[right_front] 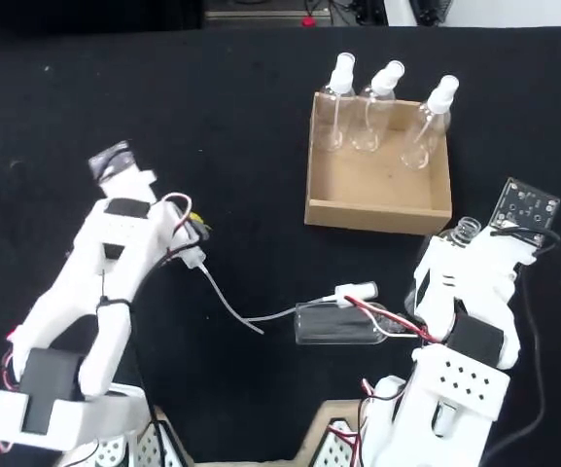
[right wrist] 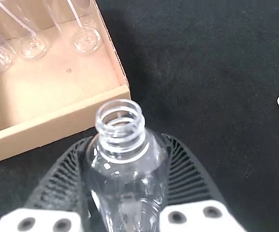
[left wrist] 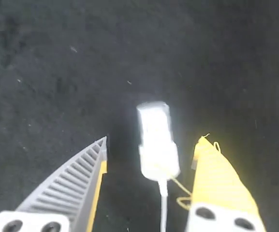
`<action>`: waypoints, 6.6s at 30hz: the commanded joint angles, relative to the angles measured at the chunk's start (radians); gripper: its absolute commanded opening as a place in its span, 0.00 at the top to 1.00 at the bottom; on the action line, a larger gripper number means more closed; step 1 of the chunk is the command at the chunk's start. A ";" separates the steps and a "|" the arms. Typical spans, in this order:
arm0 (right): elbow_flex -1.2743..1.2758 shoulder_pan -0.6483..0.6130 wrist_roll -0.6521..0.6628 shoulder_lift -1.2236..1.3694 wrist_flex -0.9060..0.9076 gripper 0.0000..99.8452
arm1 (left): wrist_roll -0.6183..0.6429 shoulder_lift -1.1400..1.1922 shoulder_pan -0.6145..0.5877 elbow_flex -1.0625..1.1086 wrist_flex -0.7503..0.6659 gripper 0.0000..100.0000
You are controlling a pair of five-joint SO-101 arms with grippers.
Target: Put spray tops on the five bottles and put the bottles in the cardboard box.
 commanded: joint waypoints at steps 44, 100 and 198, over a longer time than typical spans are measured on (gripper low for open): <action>-0.062 -0.307 -0.002 -0.025 0.000 0.98 | -0.741 0.098 -0.208 -0.745 0.568 0.94; -0.019 -0.997 -0.008 -0.025 -0.411 0.99 | -0.589 -0.681 0.420 -0.397 -0.348 0.94; -0.180 -0.512 -0.008 0.946 -1.412 0.99 | -0.443 -1.149 -0.206 0.851 -0.571 0.82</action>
